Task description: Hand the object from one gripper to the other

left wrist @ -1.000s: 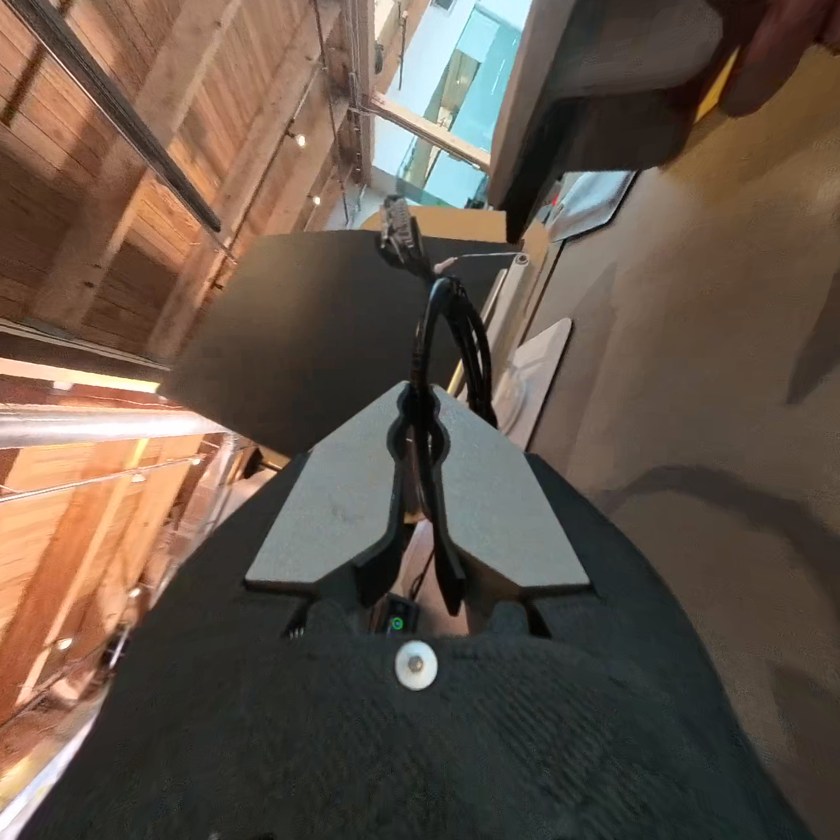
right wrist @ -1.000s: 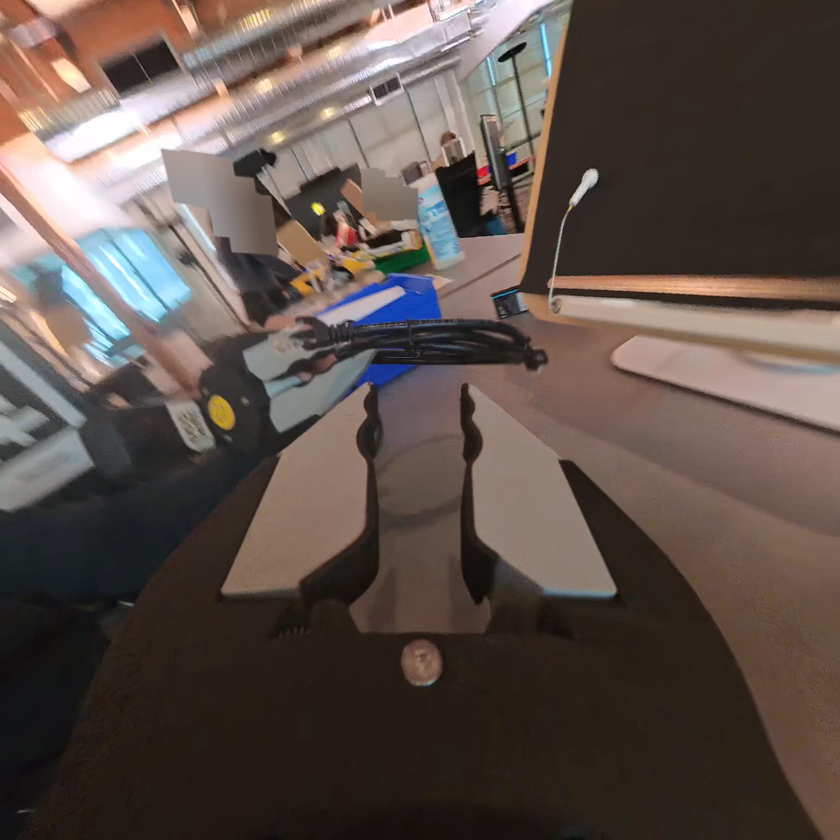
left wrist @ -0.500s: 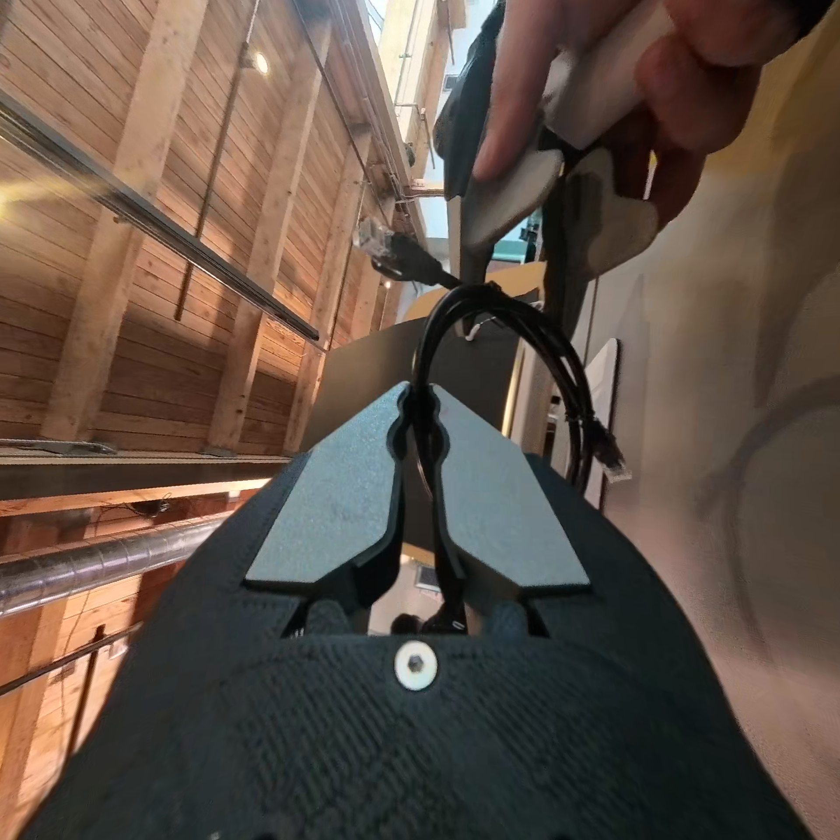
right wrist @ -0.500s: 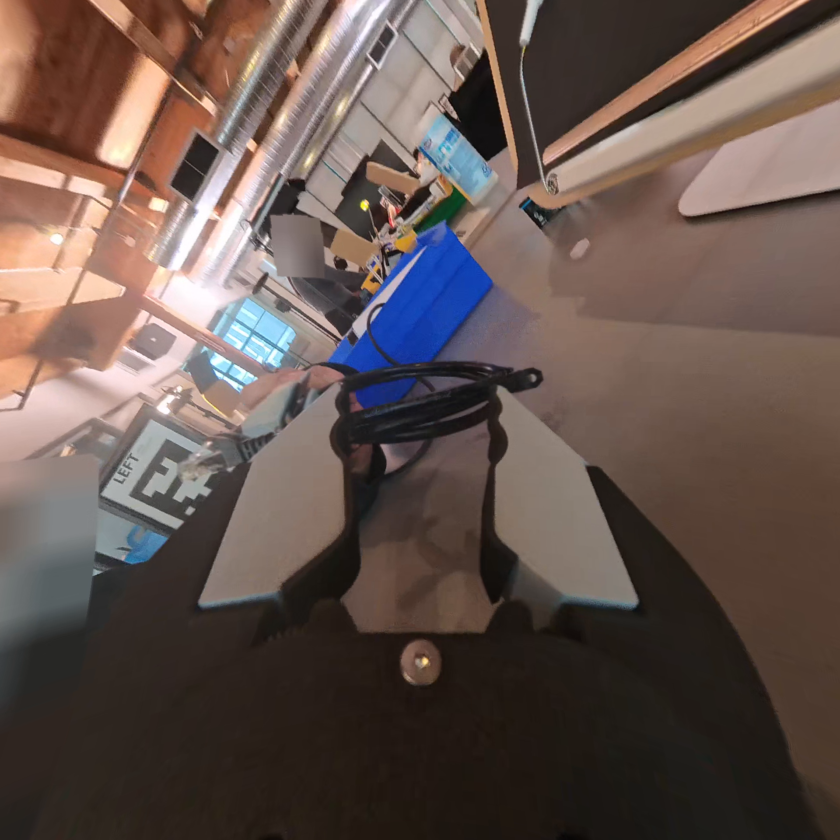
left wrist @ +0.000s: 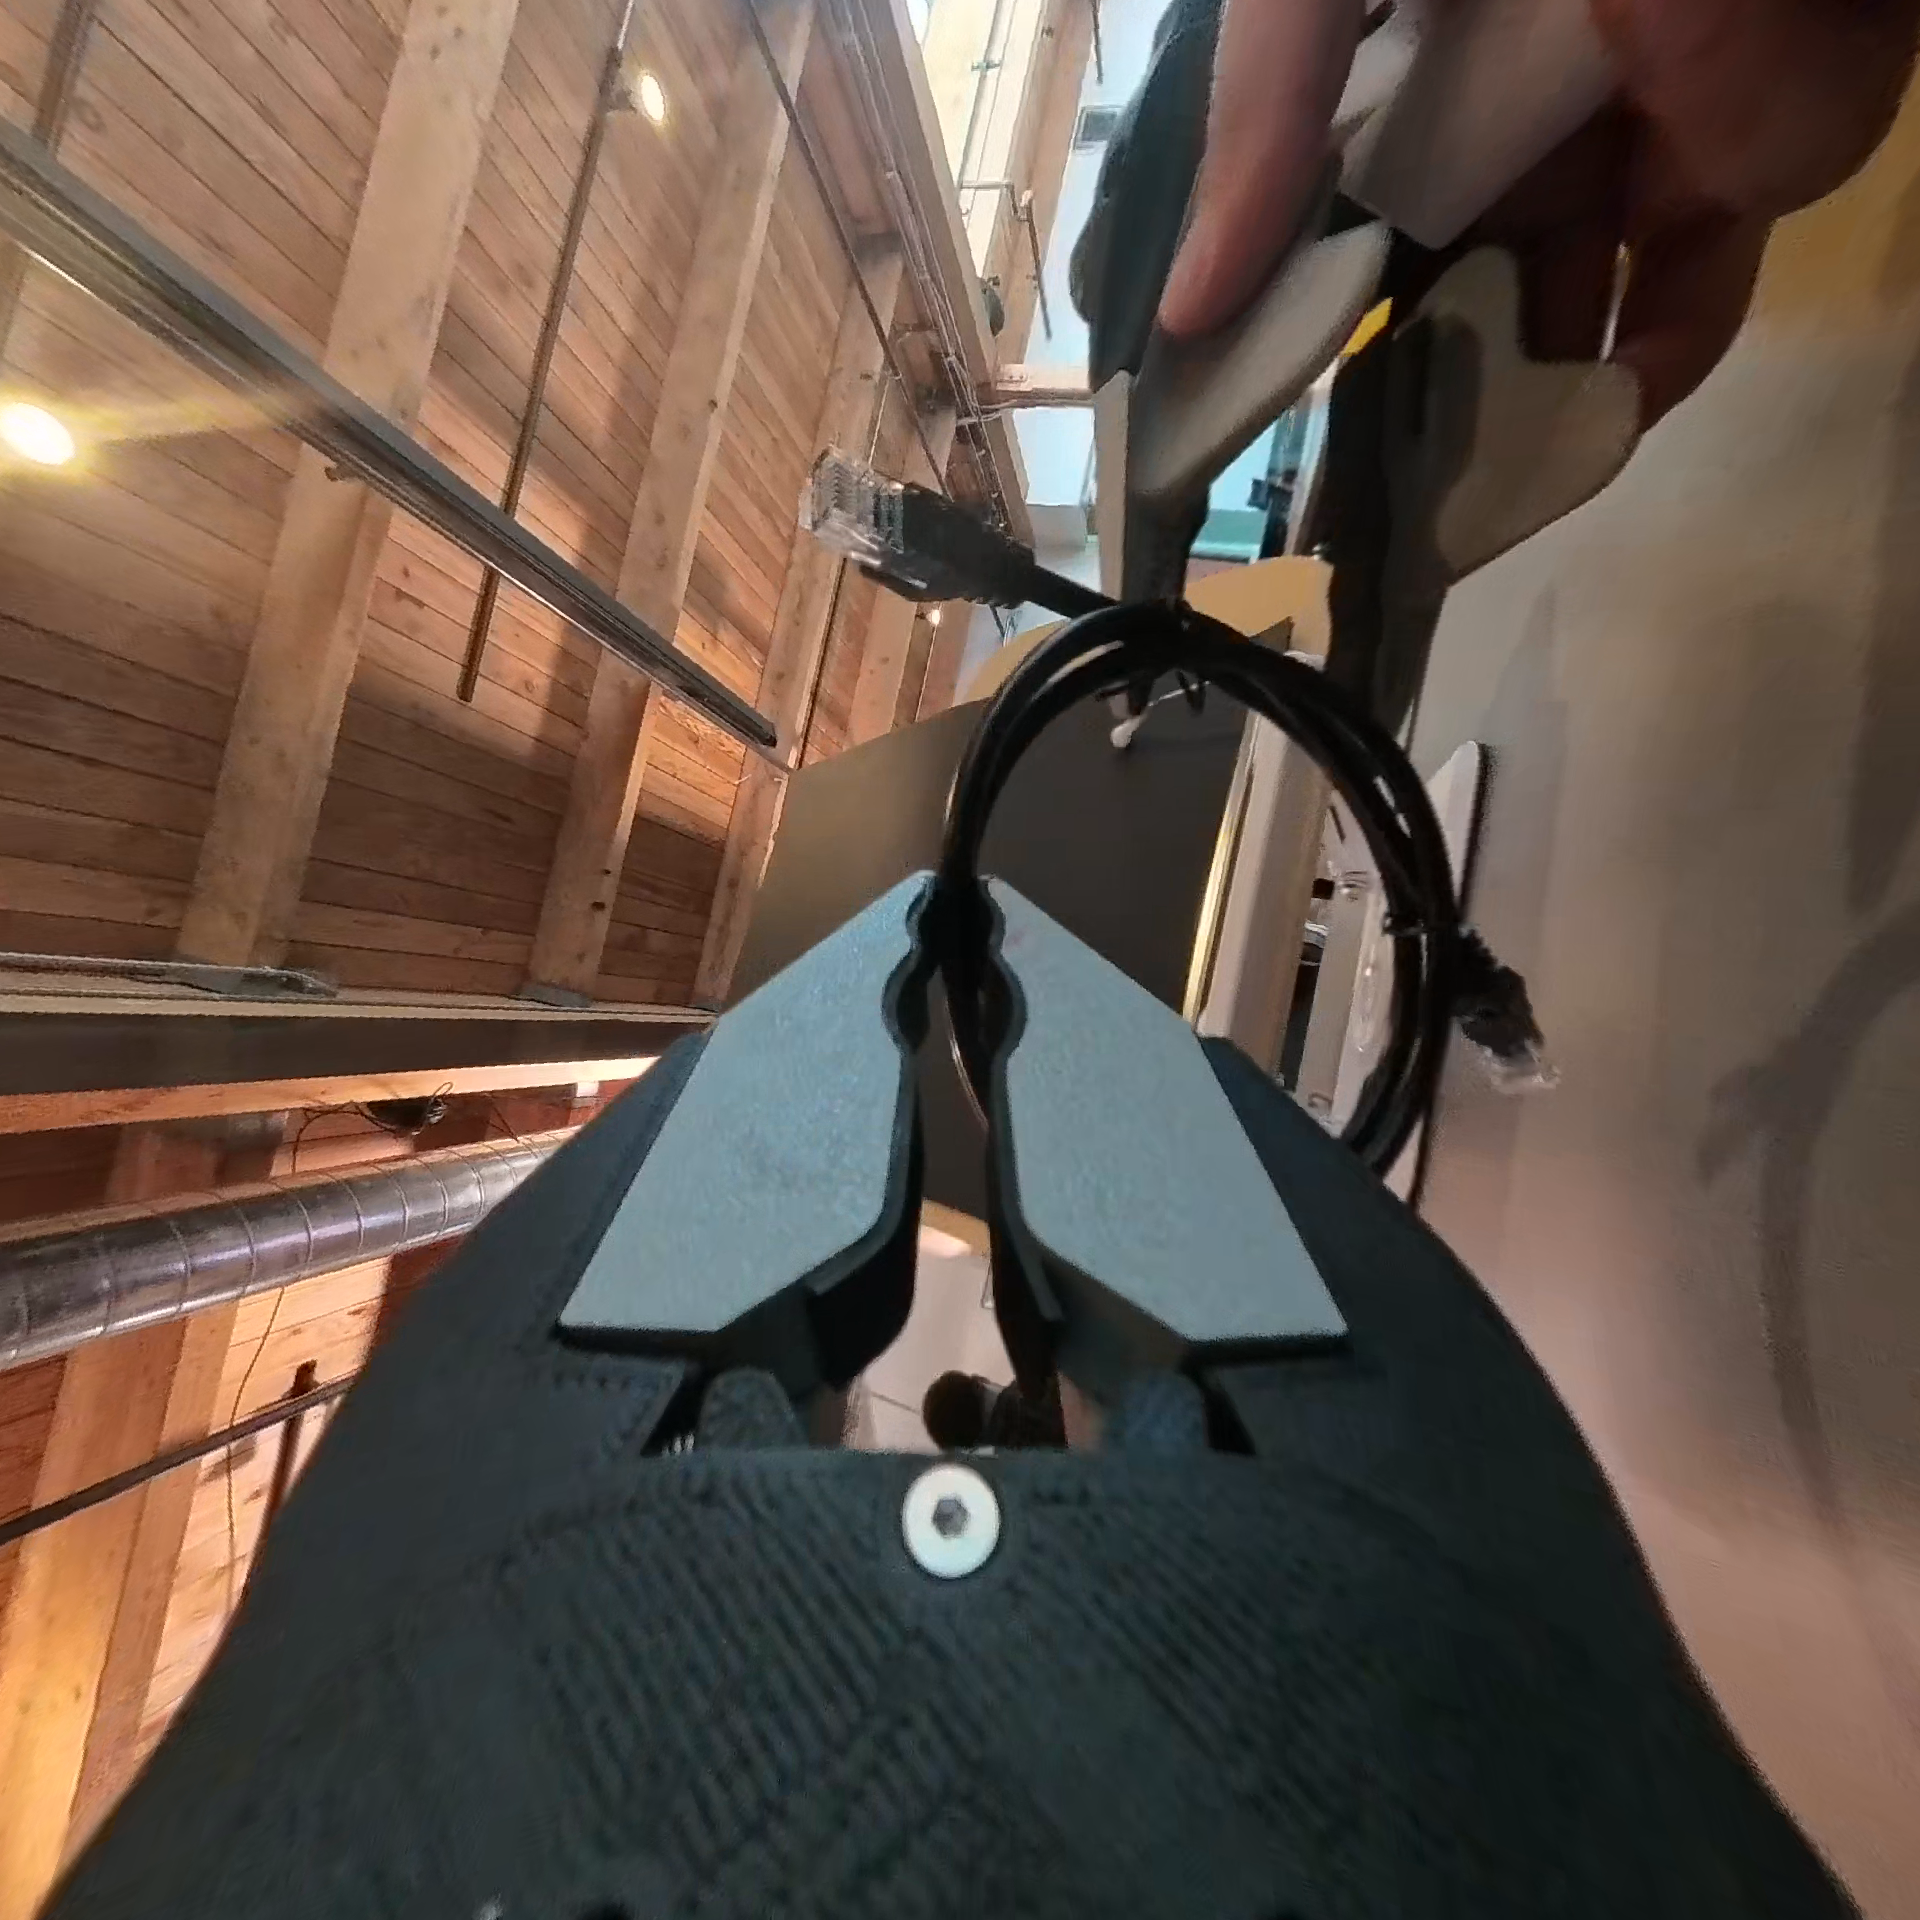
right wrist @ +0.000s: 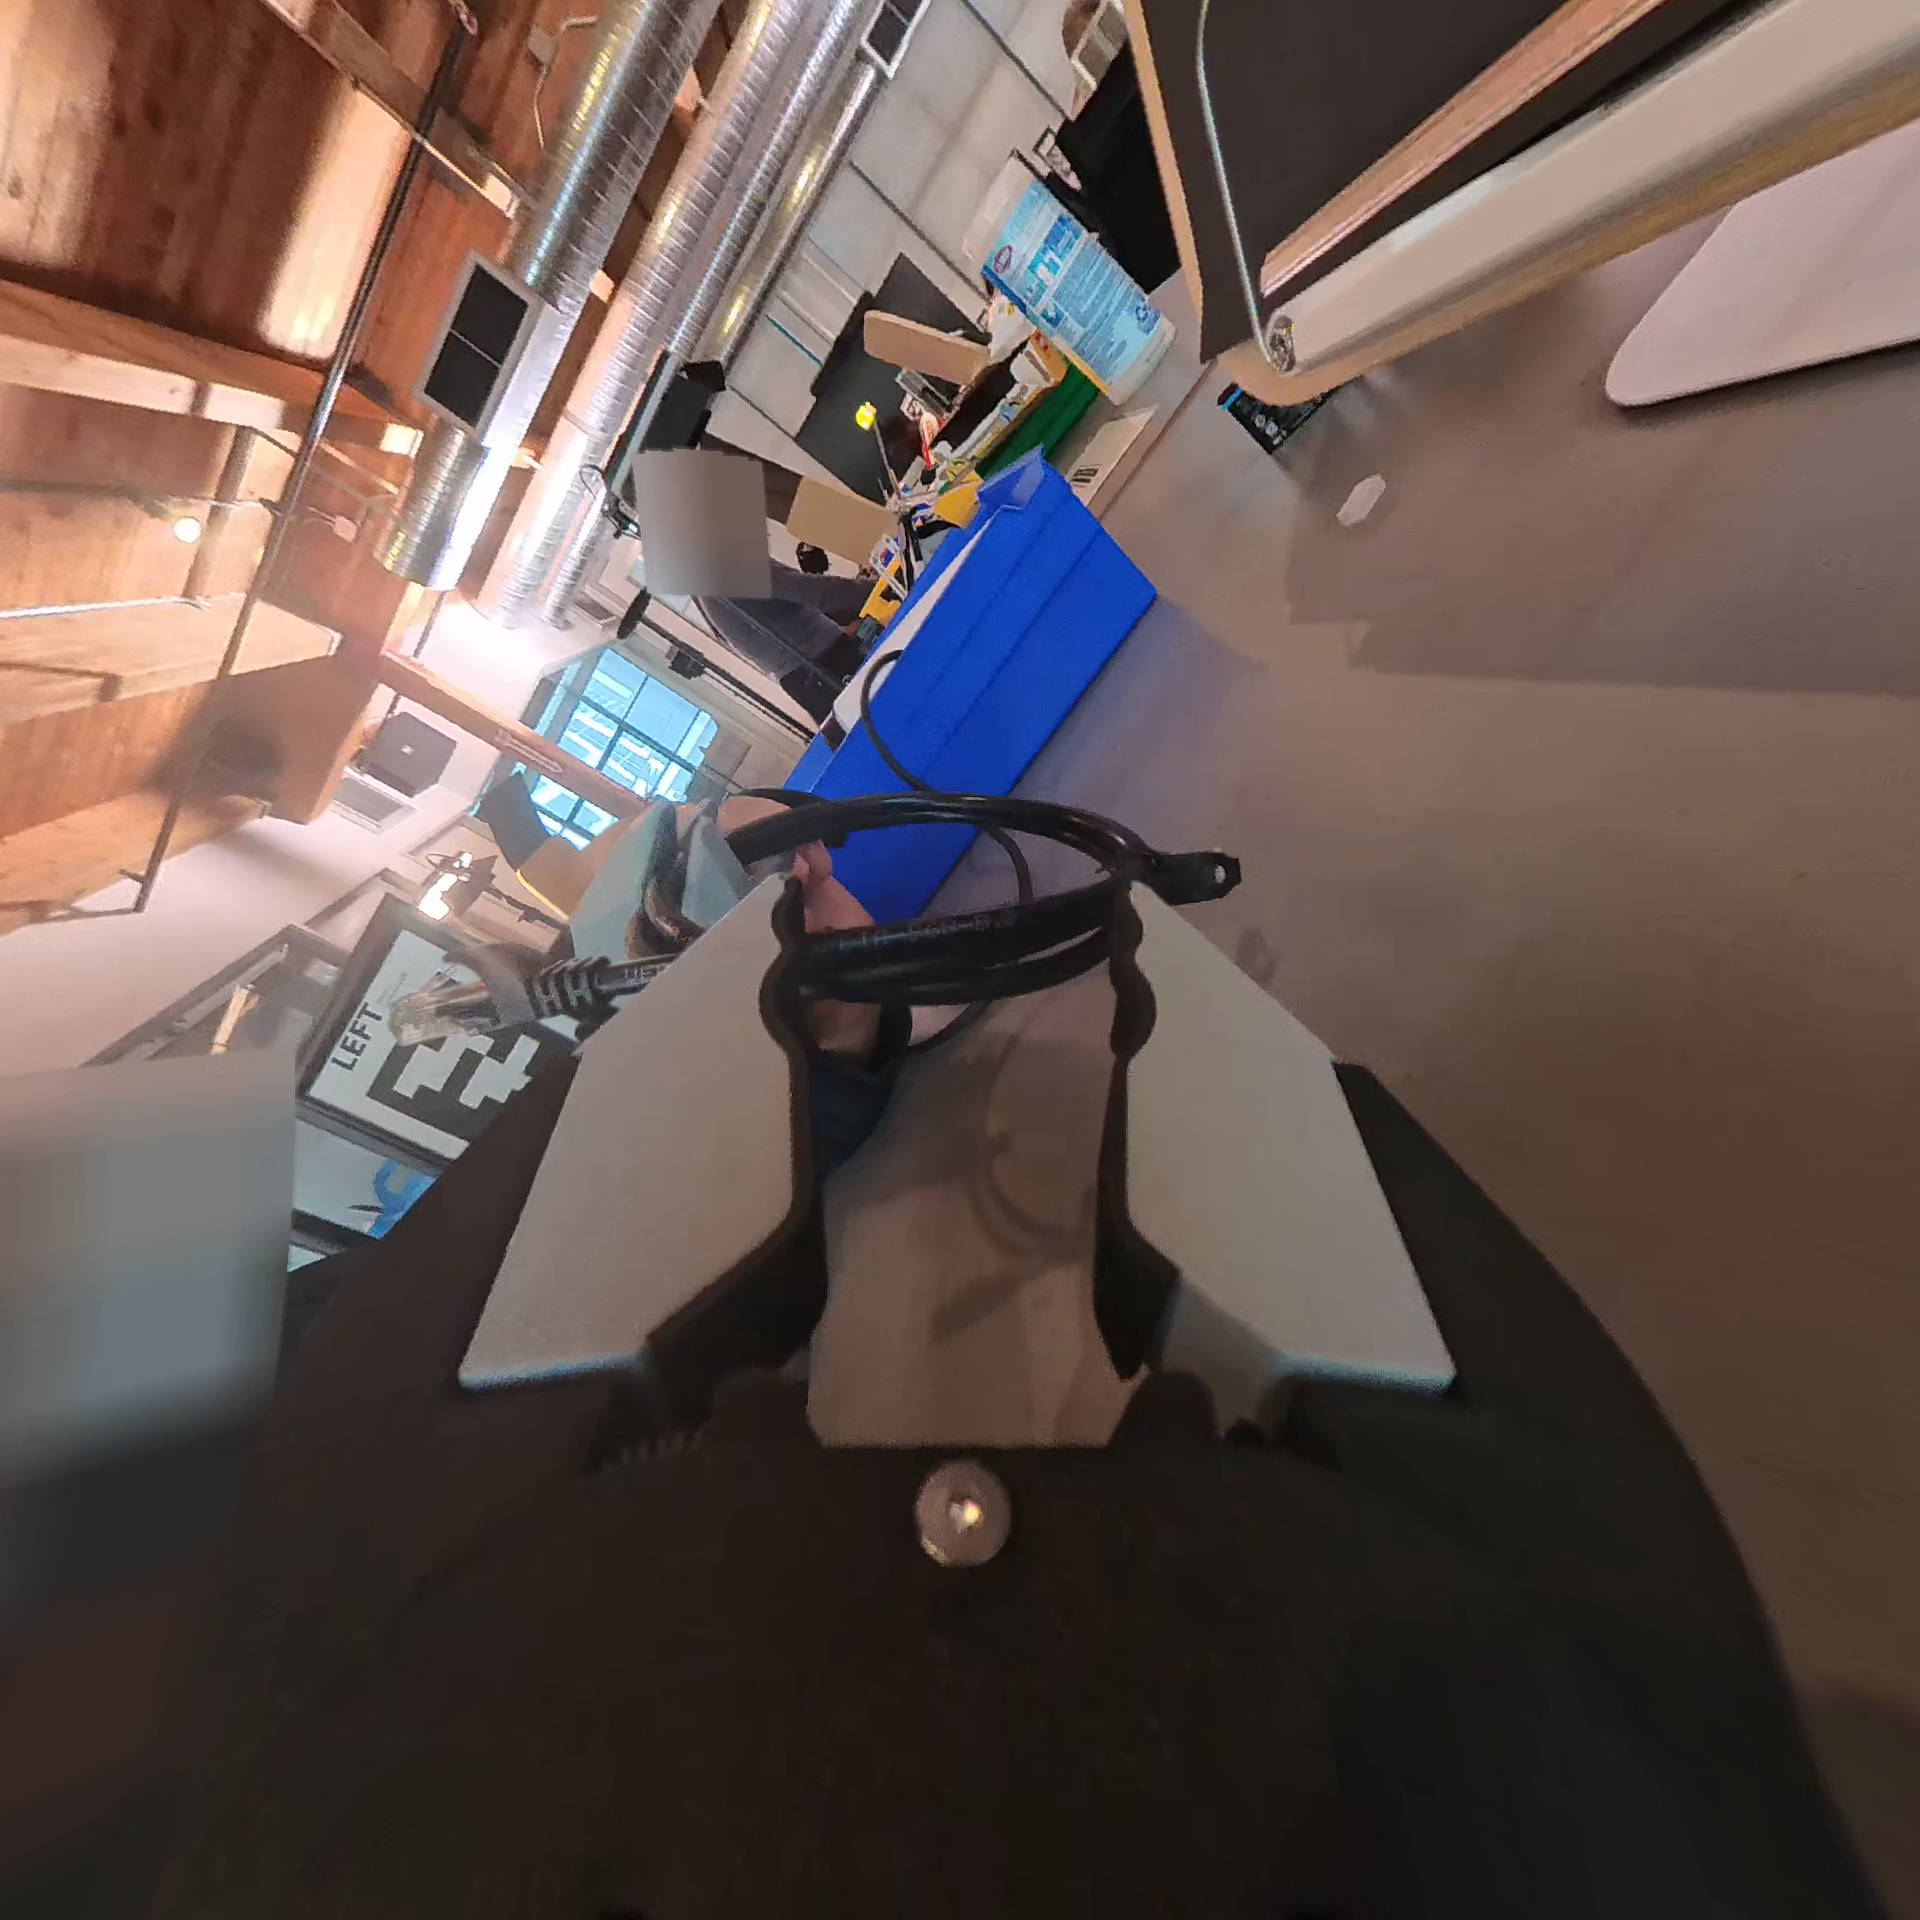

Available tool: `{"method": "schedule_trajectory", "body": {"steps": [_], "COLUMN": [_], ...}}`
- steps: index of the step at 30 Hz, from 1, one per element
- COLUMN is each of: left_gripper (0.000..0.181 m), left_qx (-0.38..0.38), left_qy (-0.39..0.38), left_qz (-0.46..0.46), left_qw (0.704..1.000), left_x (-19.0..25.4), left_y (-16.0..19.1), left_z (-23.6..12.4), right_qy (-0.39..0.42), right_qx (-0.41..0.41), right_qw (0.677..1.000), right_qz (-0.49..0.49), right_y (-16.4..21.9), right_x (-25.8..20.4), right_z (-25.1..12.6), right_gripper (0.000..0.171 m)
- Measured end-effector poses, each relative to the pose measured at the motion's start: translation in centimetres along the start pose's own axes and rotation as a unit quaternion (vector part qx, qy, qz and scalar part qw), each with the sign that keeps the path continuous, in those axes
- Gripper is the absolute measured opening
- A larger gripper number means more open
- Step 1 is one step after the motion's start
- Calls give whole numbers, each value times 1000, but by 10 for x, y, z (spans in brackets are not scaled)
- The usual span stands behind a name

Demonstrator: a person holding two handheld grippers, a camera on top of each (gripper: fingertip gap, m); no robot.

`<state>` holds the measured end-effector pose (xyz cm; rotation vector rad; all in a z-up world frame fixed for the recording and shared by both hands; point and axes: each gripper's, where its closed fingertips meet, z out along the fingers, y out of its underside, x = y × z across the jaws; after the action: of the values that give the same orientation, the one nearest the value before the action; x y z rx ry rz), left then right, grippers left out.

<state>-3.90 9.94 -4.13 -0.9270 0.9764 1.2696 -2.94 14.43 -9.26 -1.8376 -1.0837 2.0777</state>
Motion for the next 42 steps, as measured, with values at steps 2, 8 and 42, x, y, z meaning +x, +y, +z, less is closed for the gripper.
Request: {"method": "schedule_trajectory", "body": {"steps": [2,8,42], "left_gripper": [3,2,61], "left_qx": [-8,-17,63], "left_qy": [3,12,353], "left_qz": [-2,-32,-826], "left_qw": [1000,999,435], "left_x": [1,2,21], "left_y": [3,11,21], "left_z": [2,3,4], "right_qy": [2,-8,443], "right_qx": [-3,-3,-53], "right_qw": [1000,1000,374], "right_qz": [3,2,-813], "right_y": [1,1,-29], "right_x": [2,-1,-21], "right_z": [0,-2,16], "right_gripper": [56,58,14]}}
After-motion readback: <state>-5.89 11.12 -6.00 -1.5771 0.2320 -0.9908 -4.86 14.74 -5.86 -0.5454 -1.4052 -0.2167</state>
